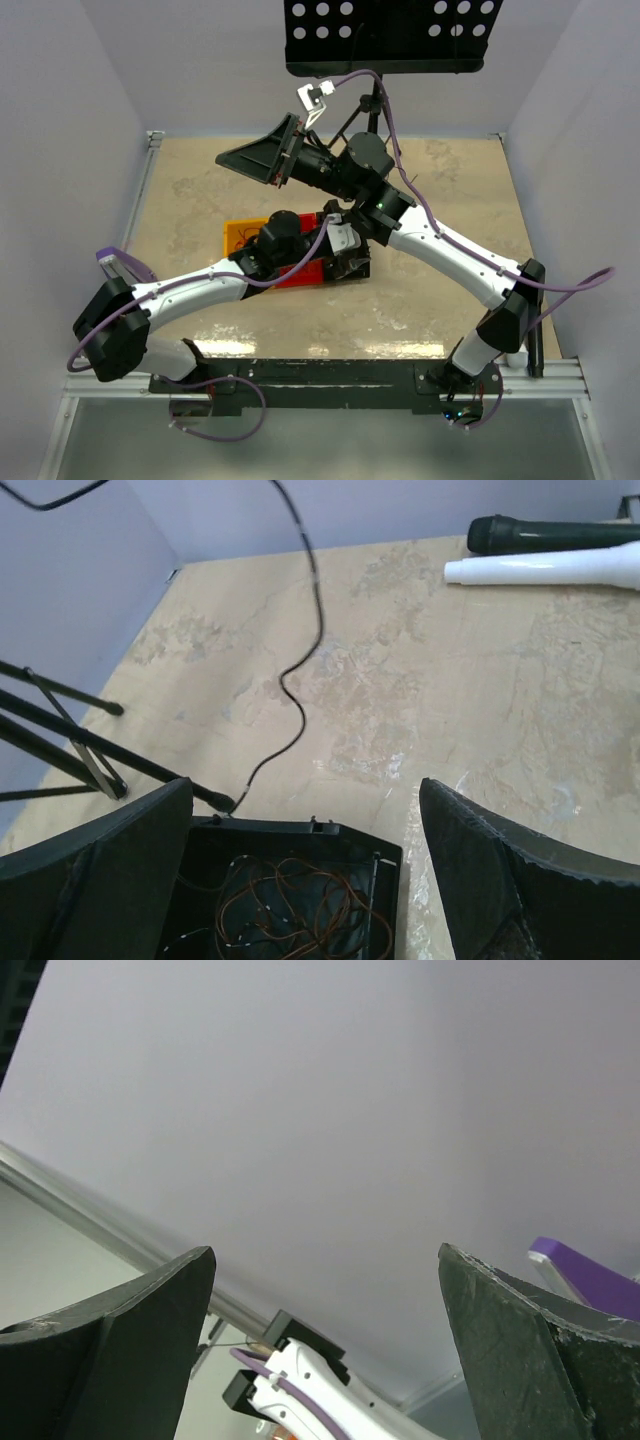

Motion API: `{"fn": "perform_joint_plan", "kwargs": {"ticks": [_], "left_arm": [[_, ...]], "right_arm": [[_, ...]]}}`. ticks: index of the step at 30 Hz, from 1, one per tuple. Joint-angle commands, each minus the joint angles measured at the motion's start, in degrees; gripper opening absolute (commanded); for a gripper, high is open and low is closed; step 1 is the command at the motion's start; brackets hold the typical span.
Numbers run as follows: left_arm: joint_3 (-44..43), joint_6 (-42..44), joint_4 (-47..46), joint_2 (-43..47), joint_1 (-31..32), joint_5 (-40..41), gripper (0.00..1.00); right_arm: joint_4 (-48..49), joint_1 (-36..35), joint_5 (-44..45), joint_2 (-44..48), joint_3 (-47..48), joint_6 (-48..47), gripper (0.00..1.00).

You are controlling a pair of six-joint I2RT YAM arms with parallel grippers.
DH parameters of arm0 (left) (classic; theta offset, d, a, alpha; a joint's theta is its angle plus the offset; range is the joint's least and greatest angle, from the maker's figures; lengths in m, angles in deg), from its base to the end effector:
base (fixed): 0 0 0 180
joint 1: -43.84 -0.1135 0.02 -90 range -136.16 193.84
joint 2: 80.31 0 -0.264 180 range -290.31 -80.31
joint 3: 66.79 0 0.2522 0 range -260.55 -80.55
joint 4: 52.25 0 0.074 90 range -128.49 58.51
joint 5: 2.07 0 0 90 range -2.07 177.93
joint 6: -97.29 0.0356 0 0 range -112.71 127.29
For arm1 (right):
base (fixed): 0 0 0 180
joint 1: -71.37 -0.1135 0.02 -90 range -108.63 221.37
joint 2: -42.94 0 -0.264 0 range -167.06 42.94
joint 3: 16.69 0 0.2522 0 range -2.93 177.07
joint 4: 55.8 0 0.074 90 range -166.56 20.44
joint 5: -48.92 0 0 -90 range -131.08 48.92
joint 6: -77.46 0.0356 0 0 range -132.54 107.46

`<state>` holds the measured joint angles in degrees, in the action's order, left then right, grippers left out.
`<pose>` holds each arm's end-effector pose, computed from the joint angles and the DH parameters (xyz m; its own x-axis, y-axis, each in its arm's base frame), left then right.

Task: Untangle the cables

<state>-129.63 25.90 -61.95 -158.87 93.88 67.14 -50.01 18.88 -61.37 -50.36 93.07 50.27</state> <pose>0.1940 -0.2512 0.2927 0.2372 0.1815 -0.9544 0.9155 0.2870 0.2821 0.2194 0.3061 0.4892 -0.7303 0.4188 -0.5397 -0.6344 -0.1225 0.7633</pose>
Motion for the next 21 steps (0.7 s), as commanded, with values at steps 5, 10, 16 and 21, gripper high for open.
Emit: {"fn": "perform_joint_plan", "kwargs": {"ticks": [5, 10, 16, 21], "left_arm": [[-8.39, -10.79, -8.08, -4.13, 1.02, 7.17, 1.0], [-9.63, -11.23, -9.94, -5.72, 1.63, 2.1, 1.0], [-8.66, -9.56, -9.76, -5.9, 3.75, -3.11, 0.98], [-11.29, -7.89, -9.67, -8.62, 3.75, 0.14, 0.78]], "right_arm": [[11.12, -0.51, -1.77, 2.68, -4.42, 7.33, 0.98], [12.09, -1.3, -1.5, 2.16, -4.78, 7.86, 0.97], [12.61, -1.39, -2.12, 1.28, -3.72, 8.03, 0.96], [14.02, -1.3, -2.47, 1.54, -4.16, 8.91, 0.95]]}}
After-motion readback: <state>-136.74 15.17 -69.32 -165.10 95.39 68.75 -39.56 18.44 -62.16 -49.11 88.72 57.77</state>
